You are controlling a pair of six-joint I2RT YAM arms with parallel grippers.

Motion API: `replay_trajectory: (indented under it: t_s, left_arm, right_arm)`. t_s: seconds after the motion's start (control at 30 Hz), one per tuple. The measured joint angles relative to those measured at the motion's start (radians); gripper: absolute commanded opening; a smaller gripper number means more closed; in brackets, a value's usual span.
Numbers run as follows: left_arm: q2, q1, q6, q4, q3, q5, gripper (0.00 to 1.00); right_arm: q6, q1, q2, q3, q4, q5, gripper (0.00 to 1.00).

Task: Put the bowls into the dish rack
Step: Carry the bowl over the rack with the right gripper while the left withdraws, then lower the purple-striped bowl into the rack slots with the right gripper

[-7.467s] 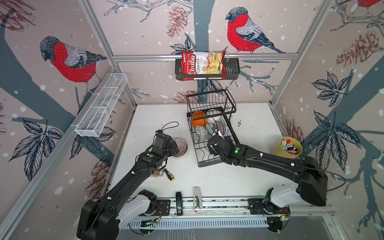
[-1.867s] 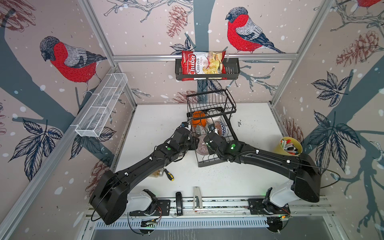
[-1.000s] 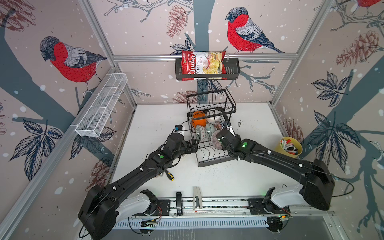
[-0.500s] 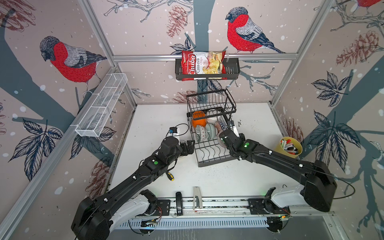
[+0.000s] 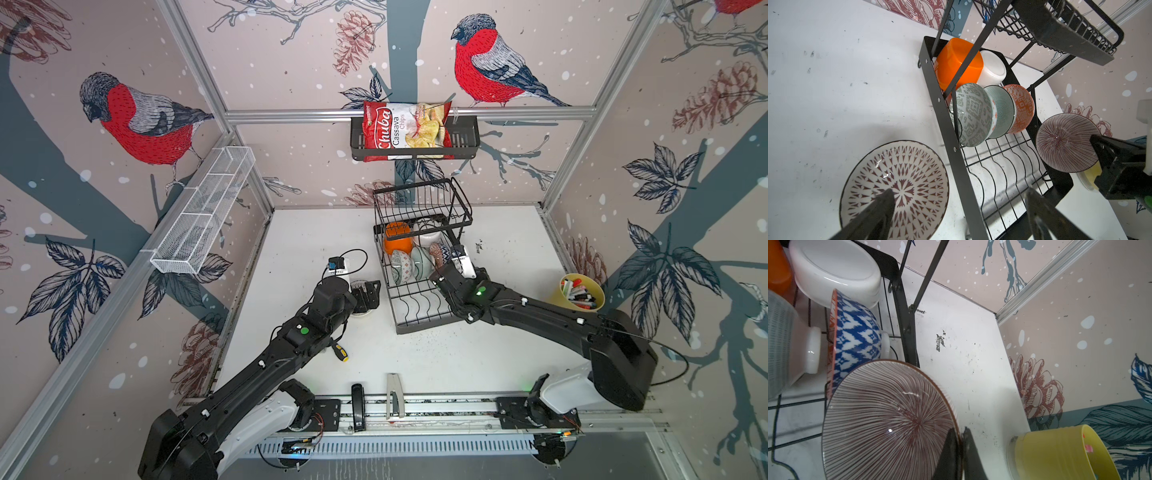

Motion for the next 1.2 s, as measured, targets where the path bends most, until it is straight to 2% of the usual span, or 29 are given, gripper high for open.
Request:
replay_trajectory:
  t_s: [0.6, 1.2]
  left_arm:
    - [-0.086, 0.057, 0.033, -0.003, -0.016, -0.034, 0.97]
    - [-0.109, 0.067, 0.071, 0.0, -0.04, -0.07, 0.97]
  right_arm:
    - [-0.084, 0.085, 0.085, -0.063, 0.061, 0.113, 0.0]
    - [-0.157, 0.079, 0.187, -0.044, 0.103, 0.192, 0.0]
